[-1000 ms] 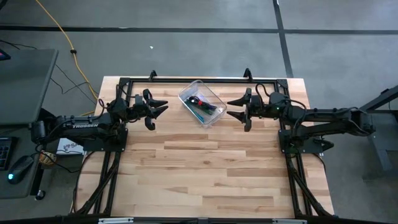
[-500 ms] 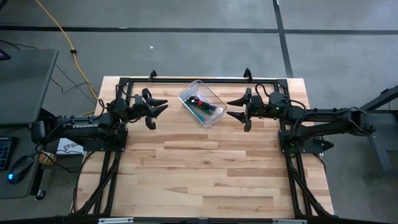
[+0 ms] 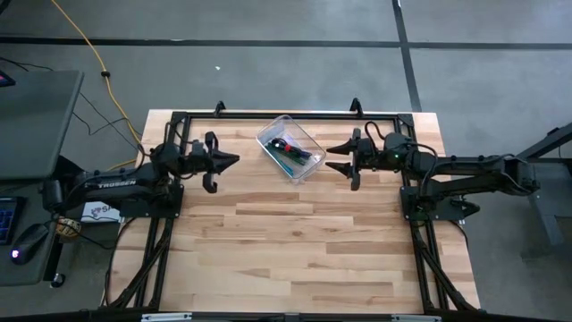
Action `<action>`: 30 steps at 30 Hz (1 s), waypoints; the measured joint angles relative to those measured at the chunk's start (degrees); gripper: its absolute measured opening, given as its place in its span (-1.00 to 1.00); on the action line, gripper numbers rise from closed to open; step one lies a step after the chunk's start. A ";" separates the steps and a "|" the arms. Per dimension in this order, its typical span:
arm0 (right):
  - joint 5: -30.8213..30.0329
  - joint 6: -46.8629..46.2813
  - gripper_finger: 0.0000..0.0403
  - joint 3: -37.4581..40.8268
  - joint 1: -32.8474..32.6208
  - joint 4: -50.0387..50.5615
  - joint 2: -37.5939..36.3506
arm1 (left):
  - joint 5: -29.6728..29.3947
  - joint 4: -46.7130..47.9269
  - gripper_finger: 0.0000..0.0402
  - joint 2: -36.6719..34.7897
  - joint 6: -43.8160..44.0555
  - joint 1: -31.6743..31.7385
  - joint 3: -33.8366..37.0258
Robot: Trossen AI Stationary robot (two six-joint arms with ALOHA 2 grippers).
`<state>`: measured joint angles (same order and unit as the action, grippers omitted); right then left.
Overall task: Pick and place USB-C Cables
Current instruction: Return to Home Position
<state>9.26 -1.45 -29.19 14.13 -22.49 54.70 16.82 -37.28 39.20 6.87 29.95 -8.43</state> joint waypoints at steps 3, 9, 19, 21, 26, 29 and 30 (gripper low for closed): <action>0.02 0.00 -0.02 0.00 0.00 0.41 0.02 | -2.10 3.65 -0.99 -2.18 0.00 0.00 0.00; 0.02 0.00 -0.02 0.00 0.00 0.43 0.02 | -2.21 7.38 -1.00 -5.33 0.43 -0.72 0.00; 0.22 -0.02 -0.02 0.00 0.00 0.45 0.02 | -5.96 11.70 -1.00 -12.15 0.46 -6.86 4.00; 0.22 -0.08 -0.02 0.00 0.00 0.45 0.02 | -6.58 11.81 -1.00 -14.71 0.62 -7.21 5.48; 0.22 -1.09 -0.02 0.00 0.01 0.47 0.02 | -6.87 15.68 -1.00 -21.99 1.99 -7.19 7.15; 0.20 -1.09 -0.02 0.00 0.00 0.49 0.02 | -6.89 22.23 -1.00 -26.06 3.06 -7.29 7.18; 0.21 -1.09 -0.02 0.00 0.00 0.49 0.02 | -6.98 24.25 -1.00 -27.30 3.39 -7.43 7.22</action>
<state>9.47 -2.55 -29.19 14.13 -22.00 54.72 9.85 -13.03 11.91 10.26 22.52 -1.20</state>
